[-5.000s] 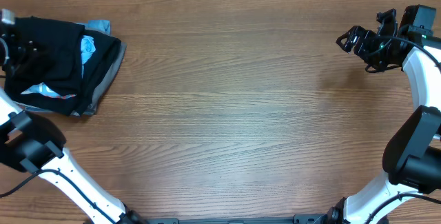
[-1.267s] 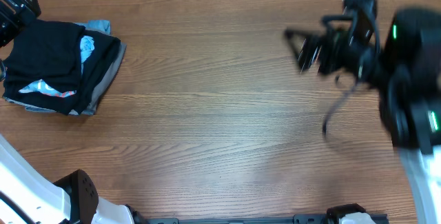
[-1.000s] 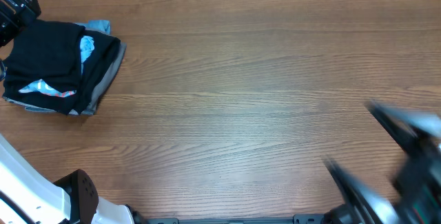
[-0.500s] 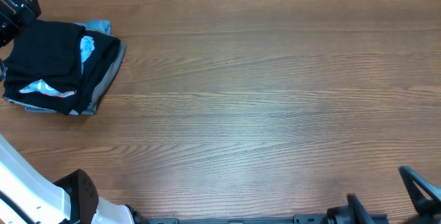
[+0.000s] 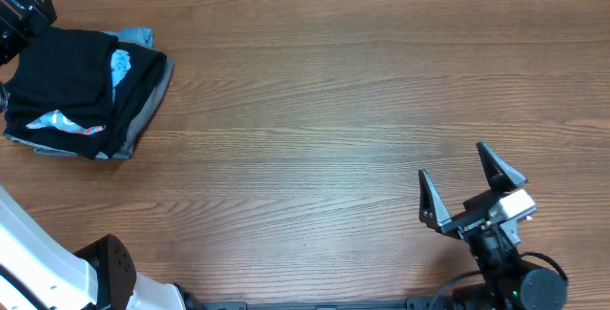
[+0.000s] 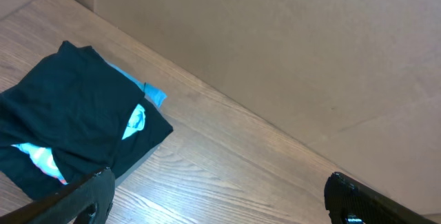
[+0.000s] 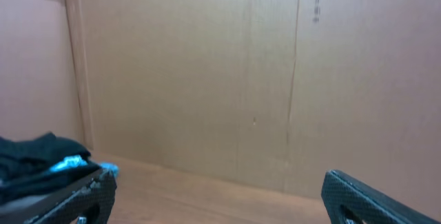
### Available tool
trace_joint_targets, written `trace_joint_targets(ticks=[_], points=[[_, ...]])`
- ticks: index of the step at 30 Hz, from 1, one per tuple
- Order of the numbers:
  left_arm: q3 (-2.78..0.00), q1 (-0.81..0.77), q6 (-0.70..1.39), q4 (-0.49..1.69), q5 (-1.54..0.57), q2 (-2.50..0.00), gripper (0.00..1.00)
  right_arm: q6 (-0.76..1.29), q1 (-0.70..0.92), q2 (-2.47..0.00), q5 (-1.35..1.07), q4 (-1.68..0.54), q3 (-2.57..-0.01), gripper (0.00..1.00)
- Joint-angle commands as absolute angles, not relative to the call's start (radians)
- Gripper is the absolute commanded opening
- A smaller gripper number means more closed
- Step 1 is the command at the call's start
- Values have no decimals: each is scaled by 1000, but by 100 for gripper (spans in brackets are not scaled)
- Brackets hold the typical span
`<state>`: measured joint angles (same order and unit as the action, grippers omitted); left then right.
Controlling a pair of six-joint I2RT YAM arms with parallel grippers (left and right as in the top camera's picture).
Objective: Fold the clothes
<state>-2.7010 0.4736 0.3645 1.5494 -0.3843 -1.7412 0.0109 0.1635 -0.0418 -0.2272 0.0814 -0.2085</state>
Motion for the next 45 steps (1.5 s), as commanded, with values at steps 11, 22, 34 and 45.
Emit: trace_joint_targets(ticks=[11,22,34,45], points=[[-2705,477,367,1548,-384,-1732,100,12,161,-3,-112,24,-8,100],[-2705,477,367,1548,-384,-1732,100,12,161,-3,-105,-74,-8,100],[-2705,477,367,1548,-384,-1732,100,12,161,-3,-105,-74,-8,100],[-2705,476,367,1549,-384,-1731,100,12,161,-3,-105,-74,-8,100]])
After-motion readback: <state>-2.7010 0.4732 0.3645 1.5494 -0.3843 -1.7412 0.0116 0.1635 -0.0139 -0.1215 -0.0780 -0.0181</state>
